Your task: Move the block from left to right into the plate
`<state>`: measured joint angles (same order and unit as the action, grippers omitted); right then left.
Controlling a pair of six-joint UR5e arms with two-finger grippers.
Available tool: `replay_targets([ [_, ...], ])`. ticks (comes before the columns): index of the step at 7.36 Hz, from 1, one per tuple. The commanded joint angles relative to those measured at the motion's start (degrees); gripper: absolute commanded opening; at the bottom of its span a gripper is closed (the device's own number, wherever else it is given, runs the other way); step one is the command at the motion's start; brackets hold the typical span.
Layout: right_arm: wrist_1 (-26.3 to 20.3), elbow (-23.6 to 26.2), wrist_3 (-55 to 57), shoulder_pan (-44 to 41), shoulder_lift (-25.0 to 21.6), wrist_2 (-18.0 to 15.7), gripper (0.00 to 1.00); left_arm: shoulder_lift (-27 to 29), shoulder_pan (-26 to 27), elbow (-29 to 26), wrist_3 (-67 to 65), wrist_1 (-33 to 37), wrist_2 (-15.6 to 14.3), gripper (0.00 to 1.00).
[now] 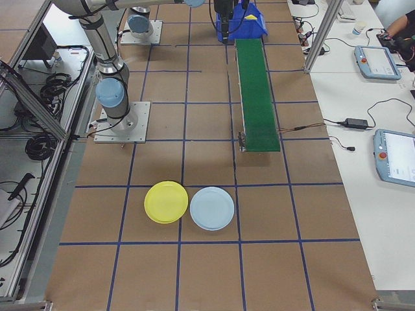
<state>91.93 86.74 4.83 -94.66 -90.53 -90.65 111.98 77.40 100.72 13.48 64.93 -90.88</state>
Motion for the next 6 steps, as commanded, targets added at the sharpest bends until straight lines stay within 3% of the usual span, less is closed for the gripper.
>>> replay_targets([
  [1, 0.0, 0.0, 0.0, 0.0, 0.0, -0.1, 1.0, -0.8, -0.1, -2.1, -0.2, 0.4, -0.2, 0.18],
  [4, 0.0, -0.1, 0.0, 0.0, 0.0, 0.0, 1.0, -6.1, 1.3, -11.5, -3.5, 13.6, 0.5, 0.18],
  [6, 0.0, 0.0, 0.0, 0.0, 0.0, -0.1, 1.0, -7.0, 10.6, -16.9, -11.9, 16.4, 2.6, 0.18],
])
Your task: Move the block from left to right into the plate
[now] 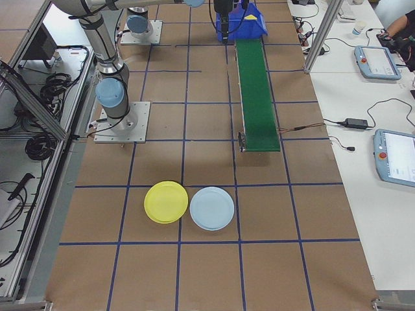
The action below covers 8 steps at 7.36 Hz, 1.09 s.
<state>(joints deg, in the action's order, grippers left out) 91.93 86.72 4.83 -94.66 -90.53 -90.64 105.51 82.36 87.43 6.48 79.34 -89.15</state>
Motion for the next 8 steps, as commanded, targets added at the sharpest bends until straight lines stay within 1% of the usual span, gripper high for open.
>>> replay_targets([
  [1, 0.0, 0.0, 0.0, 0.0, 0.0, -0.1, 1.0, 0.5, 10.4, -5.5, -10.9, 1.3, 1.7, 0.18],
  [2, 0.0, 0.0, 0.0, 0.0, 0.0, -0.1, 1.0, 3.5, 13.9, -5.6, -13.1, -3.3, 3.3, 0.18],
  [3, 0.0, 0.0, 0.0, 0.0, 0.0, -0.1, 1.0, 6.8, 15.5, -5.6, -13.9, -7.2, 3.3, 0.18],
  [5, 0.0, 0.0, 0.0, 0.0, 0.0, -0.1, 1.0, 13.6, 15.6, -5.5, -13.5, -15.4, 3.5, 0.18],
  [7, 0.0, 0.0, 0.0, 0.0, 0.0, -0.1, 1.0, 15.9, 15.6, -5.0, -13.9, -16.1, 3.2, 0.18],
  [8, 0.0, 0.0, 0.0, 0.0, 0.0, -0.1, 1.0, 16.6, 15.6, -4.6, -14.8, -16.8, 3.4, 0.25],
])
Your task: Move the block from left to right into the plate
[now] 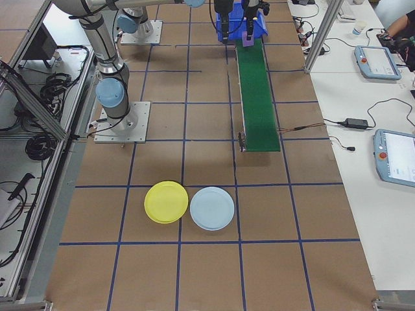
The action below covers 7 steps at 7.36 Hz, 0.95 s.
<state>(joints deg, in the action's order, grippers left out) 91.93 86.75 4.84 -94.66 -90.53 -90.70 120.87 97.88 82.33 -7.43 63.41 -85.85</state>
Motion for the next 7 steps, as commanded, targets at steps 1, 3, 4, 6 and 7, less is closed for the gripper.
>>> replay_targets([
  [1, 0.0, 0.0, 0.0, 0.0, 0.0, 0.0, 1.0, 0.6, 0.0, 0.6, -4.6, -0.7, 0.2, 0.97],
  [3, 0.0, 0.0, -0.5, 0.1, 0.1, 0.1, 1.0, -1.3, 0.1, 0.5, -5.4, -0.1, 2.5, 1.0],
  [4, 0.0, 0.3, -1.1, 0.4, 0.2, -0.1, 1.0, -3.2, 0.1, 0.4, -5.3, 0.4, 2.5, 1.0],
  [6, 0.6, 0.5, -1.2, 2.6, 0.2, 0.3, 1.0, -5.6, -1.1, -0.2, 0.8, 3.6, -1.0, 1.0],
  [7, 0.5, 0.5, -5.5, 5.7, 0.3, 0.4, 1.0, -5.7, -3.8, -0.7, 5.5, 3.6, -6.6, 1.0],
])
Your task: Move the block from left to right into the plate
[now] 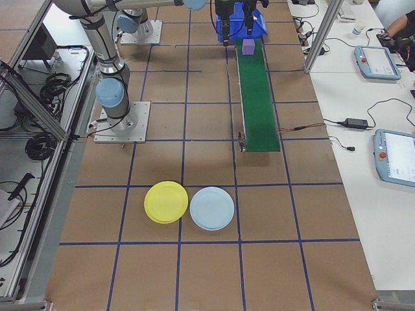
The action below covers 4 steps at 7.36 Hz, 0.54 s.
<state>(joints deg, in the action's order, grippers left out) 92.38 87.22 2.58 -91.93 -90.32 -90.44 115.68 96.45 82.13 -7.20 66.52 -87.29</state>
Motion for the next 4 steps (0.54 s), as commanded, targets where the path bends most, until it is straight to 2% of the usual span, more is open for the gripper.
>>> replay_targets([
  [1, 0.1, 0.1, -12.7, 6.8, -0.1, 0.7, 1.0, -0.5, -6.6, -2.0, 9.9, 0.4, -5.8, 1.0],
  [2, 0.1, -0.6, -16.5, 9.8, -0.3, 0.7, 1.0, 0.0, -11.2, -2.8, 11.7, 0.4, -4.7, 1.0],
  [4, 0.0, -0.6, -16.8, 13.1, -1.6, 0.3, 1.0, 2.9, -14.0, -2.7, 11.5, -0.9, -4.8, 1.0],
])
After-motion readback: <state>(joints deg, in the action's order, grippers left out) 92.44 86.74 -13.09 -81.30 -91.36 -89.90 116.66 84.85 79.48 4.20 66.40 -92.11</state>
